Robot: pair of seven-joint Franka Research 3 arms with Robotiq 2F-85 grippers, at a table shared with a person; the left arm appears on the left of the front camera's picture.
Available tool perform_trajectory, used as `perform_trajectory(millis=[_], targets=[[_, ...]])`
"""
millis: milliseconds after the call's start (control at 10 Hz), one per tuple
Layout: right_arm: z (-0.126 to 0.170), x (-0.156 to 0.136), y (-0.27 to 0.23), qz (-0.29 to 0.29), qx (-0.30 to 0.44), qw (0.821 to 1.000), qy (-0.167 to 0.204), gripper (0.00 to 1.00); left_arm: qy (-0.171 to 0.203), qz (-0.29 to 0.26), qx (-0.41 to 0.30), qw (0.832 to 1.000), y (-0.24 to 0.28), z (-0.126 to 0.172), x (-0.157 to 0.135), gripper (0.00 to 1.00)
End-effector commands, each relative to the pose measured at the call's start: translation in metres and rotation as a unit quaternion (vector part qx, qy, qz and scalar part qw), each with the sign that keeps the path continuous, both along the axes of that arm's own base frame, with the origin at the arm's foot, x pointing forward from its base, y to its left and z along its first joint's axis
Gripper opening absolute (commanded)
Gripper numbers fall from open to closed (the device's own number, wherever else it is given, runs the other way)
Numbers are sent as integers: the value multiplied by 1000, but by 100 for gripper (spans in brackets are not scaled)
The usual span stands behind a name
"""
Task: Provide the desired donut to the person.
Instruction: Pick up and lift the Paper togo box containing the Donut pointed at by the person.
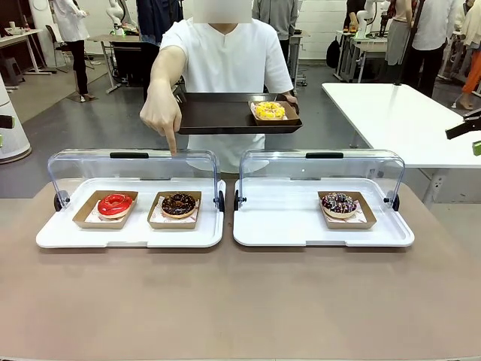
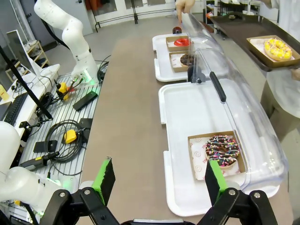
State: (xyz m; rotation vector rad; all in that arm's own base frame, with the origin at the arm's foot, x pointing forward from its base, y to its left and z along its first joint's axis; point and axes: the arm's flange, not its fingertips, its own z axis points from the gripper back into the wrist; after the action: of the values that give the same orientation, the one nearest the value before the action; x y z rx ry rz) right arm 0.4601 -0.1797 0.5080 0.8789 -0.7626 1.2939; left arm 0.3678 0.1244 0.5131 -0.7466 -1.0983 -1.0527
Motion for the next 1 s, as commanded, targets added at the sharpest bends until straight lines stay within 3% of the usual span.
perform_trajectory(millis=[0,200,400,700,900], targets=[[-2,3,3,-11,8,1000,-1,100,-5,1,-5,1000,0,1,0,100],[-2,3,3,-11,8,1000,-1,100,0,0,0,1000,0,0,0,100],[-2,3,3,-11,8,1000,-1,100,16,-53,107,993,-43,31,14,100],[-2,3,3,-11,8,1000,-1,100,56,-127,262,955,-121,41,47,100],[-2,3,3,-11,8,1000,-1,100,78,-148,345,924,-171,11,66,100]])
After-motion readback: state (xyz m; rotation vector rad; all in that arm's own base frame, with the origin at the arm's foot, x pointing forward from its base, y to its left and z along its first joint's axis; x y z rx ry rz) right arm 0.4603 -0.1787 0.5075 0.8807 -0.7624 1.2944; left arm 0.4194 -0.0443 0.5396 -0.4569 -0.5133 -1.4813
